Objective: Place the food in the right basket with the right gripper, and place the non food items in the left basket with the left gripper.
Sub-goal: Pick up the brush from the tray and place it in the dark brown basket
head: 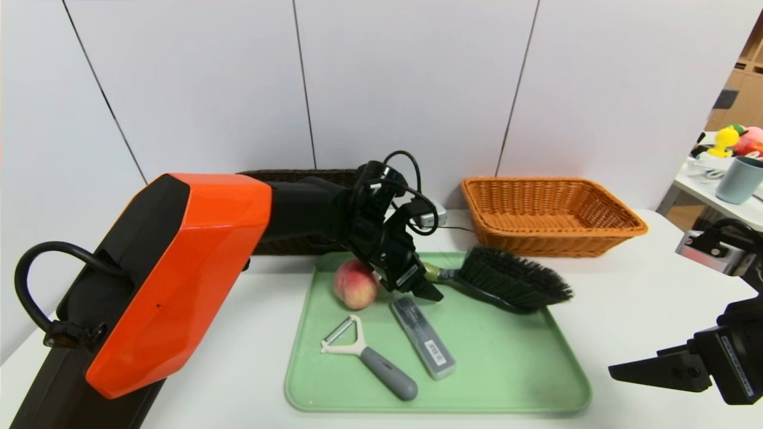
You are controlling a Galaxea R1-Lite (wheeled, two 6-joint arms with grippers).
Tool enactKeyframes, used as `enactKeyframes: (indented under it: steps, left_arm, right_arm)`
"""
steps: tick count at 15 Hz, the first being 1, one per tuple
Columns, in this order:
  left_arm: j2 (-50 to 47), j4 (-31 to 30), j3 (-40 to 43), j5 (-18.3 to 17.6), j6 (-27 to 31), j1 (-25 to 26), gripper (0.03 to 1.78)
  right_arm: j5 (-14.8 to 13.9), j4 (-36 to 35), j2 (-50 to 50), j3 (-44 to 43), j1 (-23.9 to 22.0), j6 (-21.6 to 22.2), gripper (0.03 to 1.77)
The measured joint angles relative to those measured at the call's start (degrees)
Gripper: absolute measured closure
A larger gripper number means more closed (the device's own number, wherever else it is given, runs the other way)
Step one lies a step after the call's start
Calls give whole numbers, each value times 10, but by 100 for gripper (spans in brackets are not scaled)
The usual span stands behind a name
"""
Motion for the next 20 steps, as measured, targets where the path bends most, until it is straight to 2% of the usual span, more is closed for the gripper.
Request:
enactKeyframes:
  steps: [20]
  left_arm:
    - [12, -3, 0, 0, 0, 0, 12]
  right_arm:
    - [3, 0, 0, -1, 0, 0, 9]
